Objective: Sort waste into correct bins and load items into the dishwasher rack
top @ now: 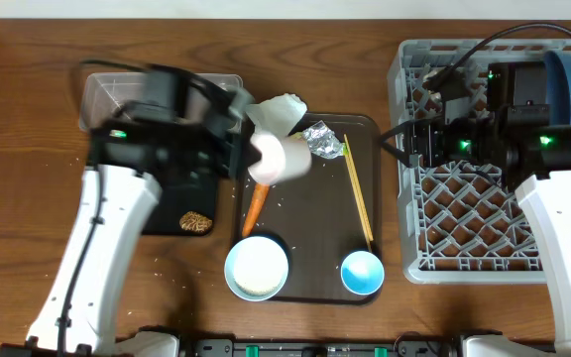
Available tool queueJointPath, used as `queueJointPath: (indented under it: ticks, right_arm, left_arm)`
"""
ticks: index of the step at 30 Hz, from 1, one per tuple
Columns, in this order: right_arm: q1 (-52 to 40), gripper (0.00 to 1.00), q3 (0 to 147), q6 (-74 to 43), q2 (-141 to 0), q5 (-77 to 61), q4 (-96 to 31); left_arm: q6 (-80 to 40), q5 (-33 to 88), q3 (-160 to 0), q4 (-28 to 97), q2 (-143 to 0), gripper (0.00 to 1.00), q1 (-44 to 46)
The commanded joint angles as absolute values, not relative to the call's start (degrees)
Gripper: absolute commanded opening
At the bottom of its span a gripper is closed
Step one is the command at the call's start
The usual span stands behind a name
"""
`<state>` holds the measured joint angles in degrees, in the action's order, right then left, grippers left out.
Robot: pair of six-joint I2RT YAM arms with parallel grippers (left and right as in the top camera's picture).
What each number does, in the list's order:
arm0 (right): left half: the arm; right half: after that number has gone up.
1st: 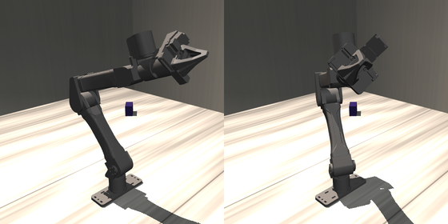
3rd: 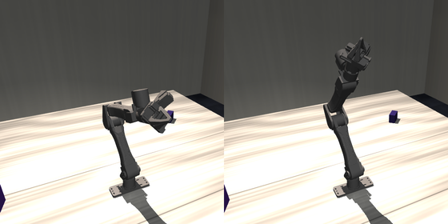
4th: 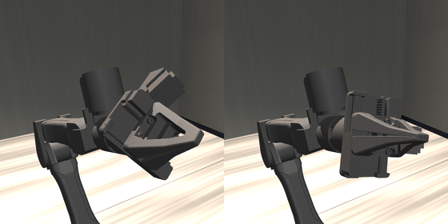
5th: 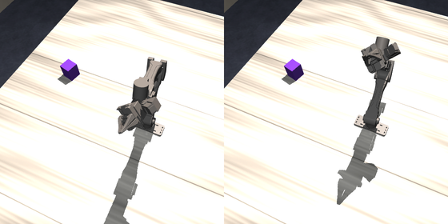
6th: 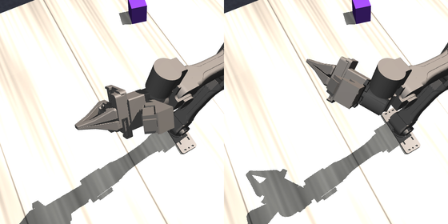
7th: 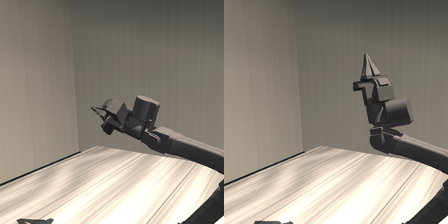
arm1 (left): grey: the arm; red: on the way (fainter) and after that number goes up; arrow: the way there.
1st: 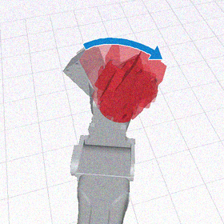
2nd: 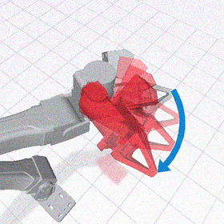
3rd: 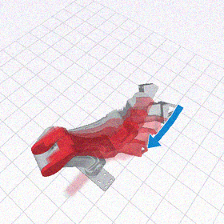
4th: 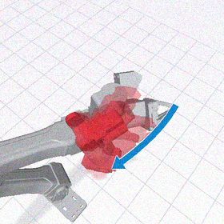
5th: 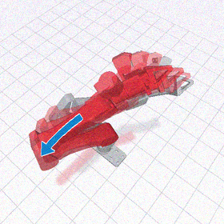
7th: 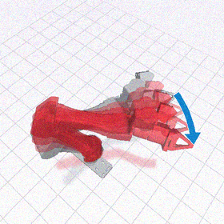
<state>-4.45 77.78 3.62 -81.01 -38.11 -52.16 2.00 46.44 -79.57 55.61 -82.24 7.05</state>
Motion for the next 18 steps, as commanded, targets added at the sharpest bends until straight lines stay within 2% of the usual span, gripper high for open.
queueJointPath:
  ticks: [1,4,7,18]
  right_arm:
    - [-6.2,0.76,77.82,11.18,-81.01,-61.28,-50.06]
    - [-7.44,0.74,77.82,12.49,-81.01,-71.5,-45.74]
    - [-9.26,0.75,77.82,12.47,-81.01,-74.06,-43.09]
    - [-18.55,0.78,77.82,10.5,-81.03,-71.02,-30.26]
  left_arm:
    - [2.98,73.32,-79.79,54.43,-84.14,0.06,3.03]
    - [2.96,81.8,-79.79,53.1,-85.65,0.06,2.17]
    - [2.94,86.46,-79.79,51.62,-85.86,0.06,2.74]
    - [2.96,88.92,-79.79,49.56,-85.84,0.06,5.02]
